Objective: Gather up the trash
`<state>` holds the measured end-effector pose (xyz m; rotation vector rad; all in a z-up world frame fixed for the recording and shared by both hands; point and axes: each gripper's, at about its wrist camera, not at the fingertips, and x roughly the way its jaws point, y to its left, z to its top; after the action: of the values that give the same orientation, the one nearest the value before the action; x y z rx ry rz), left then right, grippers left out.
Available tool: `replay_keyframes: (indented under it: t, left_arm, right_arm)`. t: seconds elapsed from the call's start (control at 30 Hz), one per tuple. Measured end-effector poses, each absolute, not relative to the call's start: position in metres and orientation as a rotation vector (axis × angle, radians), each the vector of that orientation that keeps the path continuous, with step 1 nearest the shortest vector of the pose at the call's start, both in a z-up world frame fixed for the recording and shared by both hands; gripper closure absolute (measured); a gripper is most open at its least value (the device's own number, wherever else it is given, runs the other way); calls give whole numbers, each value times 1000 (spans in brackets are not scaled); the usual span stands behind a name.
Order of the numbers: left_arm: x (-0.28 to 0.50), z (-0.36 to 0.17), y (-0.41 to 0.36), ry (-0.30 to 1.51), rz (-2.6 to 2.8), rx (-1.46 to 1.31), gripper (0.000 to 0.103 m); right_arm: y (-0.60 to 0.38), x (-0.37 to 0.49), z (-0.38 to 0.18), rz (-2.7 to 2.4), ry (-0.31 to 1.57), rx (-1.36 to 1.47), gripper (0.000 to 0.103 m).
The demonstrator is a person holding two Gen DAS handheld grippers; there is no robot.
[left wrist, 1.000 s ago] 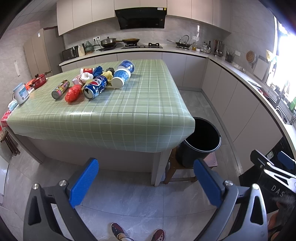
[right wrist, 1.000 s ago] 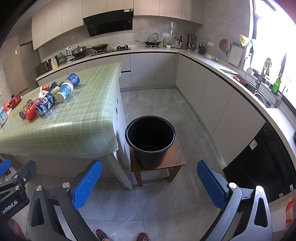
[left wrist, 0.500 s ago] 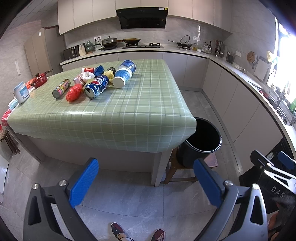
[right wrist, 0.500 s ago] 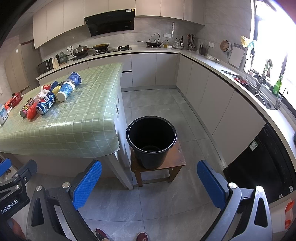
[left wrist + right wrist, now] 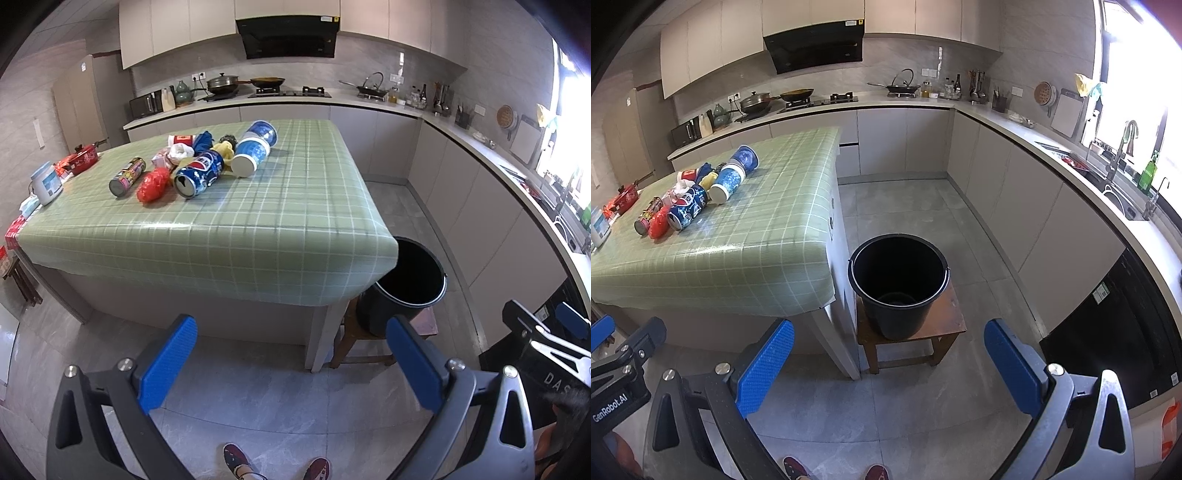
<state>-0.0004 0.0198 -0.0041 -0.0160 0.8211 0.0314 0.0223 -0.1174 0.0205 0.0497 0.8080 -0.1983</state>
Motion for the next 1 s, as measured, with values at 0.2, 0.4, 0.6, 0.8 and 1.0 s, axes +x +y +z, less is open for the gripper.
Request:
replay_keyframes:
  t: [0.2, 0.4, 0.6, 0.8, 1.0]
  left_arm:
    - [8, -4, 44, 820, 76, -26, 0]
    - [28, -10, 91, 834, 120, -52, 0]
    - [59, -13, 156, 843, 153, -78, 0]
    - [95, -15, 223, 835, 169, -79, 0]
    - [131, -19, 280, 847, 186, -73, 0]
  right_arm:
    - [-104, 36, 21, -164, 798, 50, 0]
    - [-72, 60, 19, -141, 802, 53, 0]
    - [-15, 98, 18, -136, 813, 56, 0]
    - [52, 139, 16, -122, 803, 55, 0]
    - [111, 177, 13, -104, 807, 79, 0]
